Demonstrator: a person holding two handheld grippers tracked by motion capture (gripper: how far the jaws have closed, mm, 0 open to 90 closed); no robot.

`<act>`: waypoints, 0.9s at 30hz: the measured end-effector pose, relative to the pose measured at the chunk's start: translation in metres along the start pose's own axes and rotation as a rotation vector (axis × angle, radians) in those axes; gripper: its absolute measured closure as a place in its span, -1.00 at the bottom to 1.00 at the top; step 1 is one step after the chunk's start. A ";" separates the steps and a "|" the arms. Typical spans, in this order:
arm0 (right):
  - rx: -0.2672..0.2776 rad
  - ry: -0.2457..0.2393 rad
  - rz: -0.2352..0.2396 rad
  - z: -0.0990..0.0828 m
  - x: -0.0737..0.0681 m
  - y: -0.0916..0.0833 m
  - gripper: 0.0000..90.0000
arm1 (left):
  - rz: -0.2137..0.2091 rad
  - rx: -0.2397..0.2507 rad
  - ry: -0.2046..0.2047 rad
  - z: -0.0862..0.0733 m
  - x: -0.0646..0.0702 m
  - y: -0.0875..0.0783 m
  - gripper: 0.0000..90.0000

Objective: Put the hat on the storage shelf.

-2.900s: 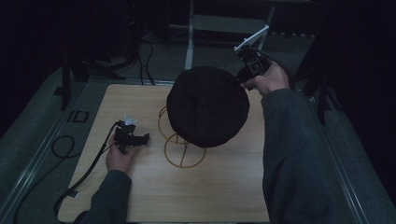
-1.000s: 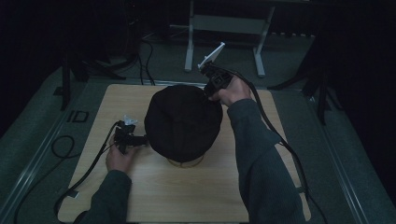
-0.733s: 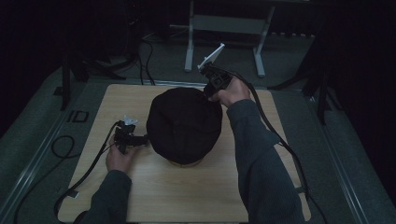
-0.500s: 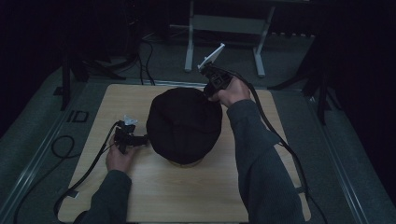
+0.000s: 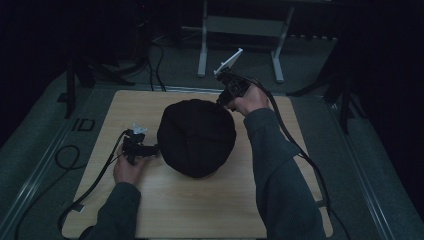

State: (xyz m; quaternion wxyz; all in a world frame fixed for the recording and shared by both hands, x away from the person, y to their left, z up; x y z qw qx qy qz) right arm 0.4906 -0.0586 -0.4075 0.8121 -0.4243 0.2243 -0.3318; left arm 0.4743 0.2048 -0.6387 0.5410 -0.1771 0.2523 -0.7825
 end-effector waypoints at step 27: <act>0.002 -0.025 -0.015 -0.018 0.018 -0.010 0.40 | 0.001 0.001 -0.001 0.000 0.000 0.000 -0.69</act>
Point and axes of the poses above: each handheld gripper's, and its own axes: y roughly forward along the jaws, z roughly out of its top, x roughly to its right, the point moved 10 cm from there along y, roughly forward along the jaws, and after that the axes turned 9 degrees about x, right-handed, at the moved point
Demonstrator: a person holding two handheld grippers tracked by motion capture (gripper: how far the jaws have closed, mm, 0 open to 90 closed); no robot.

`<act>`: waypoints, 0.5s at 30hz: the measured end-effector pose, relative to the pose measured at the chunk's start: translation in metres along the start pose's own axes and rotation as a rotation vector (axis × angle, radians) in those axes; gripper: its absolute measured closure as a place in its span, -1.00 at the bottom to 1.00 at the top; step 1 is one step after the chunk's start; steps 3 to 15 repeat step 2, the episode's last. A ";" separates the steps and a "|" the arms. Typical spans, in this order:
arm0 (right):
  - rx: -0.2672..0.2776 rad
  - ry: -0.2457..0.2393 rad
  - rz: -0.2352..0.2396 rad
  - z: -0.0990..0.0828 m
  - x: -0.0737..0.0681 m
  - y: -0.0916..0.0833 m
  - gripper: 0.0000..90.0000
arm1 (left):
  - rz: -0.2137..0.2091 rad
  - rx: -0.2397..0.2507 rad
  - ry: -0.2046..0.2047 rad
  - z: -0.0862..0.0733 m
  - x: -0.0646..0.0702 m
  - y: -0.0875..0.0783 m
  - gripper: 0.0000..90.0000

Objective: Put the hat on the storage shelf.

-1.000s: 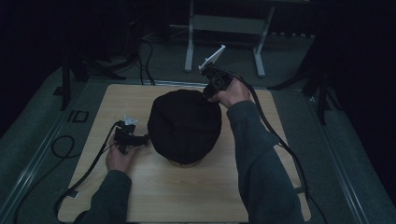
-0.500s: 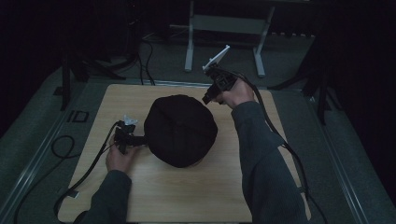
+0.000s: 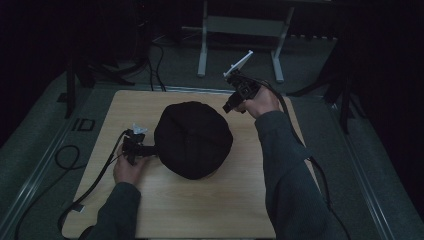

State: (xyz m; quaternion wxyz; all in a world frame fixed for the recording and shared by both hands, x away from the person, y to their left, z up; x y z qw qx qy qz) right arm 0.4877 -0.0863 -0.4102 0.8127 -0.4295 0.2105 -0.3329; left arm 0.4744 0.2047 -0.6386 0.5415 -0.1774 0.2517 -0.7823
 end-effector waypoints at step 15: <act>0.004 0.003 0.010 -0.004 0.002 0.001 0.39 | -0.001 0.001 0.000 0.000 0.000 0.000 -0.69</act>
Point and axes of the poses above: each handheld gripper's, and its own axes: y roughly forward along the jaws, z roughly out of its top, x roughly to its right, the point moved 10 cm from there along y, roughly forward along the jaws, and after that the axes turned 9 degrees about x, right-handed, at the moved point
